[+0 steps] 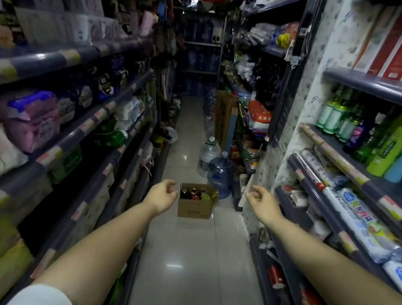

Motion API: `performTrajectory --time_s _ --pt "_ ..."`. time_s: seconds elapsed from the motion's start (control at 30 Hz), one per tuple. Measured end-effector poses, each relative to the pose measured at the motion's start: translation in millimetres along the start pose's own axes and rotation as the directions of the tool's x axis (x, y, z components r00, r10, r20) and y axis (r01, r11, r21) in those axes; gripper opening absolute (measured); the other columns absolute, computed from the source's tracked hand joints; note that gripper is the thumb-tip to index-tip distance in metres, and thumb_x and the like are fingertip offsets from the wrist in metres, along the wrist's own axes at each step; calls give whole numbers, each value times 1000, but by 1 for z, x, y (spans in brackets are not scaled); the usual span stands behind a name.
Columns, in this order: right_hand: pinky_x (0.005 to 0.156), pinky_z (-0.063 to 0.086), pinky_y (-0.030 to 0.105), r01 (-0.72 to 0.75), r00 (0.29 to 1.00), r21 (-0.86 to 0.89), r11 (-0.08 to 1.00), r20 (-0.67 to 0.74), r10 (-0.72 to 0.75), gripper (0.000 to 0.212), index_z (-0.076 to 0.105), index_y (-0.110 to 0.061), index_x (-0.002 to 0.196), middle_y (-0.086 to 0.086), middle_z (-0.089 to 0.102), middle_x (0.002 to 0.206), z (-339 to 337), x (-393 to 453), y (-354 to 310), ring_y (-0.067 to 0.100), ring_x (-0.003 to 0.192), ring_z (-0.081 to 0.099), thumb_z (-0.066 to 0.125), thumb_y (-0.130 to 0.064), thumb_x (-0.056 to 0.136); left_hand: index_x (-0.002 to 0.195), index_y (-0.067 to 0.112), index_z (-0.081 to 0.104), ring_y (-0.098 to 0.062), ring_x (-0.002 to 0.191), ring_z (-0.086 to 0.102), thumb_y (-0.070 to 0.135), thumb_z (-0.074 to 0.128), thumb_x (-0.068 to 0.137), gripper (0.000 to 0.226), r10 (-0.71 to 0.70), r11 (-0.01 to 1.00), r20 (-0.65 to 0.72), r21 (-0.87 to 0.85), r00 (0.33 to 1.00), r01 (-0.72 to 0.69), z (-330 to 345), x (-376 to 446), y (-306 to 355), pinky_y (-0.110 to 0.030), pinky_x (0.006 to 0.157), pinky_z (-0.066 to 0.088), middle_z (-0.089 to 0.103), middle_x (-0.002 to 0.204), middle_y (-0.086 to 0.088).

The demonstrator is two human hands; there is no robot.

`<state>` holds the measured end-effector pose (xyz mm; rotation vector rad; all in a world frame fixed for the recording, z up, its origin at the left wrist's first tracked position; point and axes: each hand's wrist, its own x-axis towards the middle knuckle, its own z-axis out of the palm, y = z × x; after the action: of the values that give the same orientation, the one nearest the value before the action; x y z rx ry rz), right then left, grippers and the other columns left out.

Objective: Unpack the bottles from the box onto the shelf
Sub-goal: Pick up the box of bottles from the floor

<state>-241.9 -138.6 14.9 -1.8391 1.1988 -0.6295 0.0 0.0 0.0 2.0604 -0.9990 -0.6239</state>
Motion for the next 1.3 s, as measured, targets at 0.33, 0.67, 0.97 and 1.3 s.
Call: performTrajectory --time_s 0.33,0.67,0.97,1.3 --pt "76 35 18 -67 996 -39 997 61 69 47 40 -1 138 11 59 107 28 97 25 22 99 55 52 -19 96 134 5 47 -25 116 55 17 51 95 41 -91 995 -7 -45 996 91 21 102 -30 -22 89 36 62 118 -13" --pt "98 46 42 -70 982 -66 995 172 80 43 47 -6 133 13 60 124 45 283 54 29 112 57 54 -24 94 129 0 49 -30 114 57 13 54 94 39 -220 973 -50 -86 974 216 57 268 -15 -30 99 42 61 119 -18" --pt "94 48 44 -129 964 -48 991 226 136 45 48 -7 132 14 62 123 67 420 72 31 108 60 56 -28 93 130 5 50 -28 118 55 17 55 93 39 -307 944 -41 -143 951 299 78 379 -12 -29 100 40 59 126 -16" --pt "92 48 45 -177 964 -59 982 190 185 38 52 0 125 21 63 119 125 571 74 30 99 60 58 -20 92 133 3 47 -24 108 56 15 52 95 40 -316 940 2 -134 949 313 65 559 -49 -23 89 41 58 127 -17"
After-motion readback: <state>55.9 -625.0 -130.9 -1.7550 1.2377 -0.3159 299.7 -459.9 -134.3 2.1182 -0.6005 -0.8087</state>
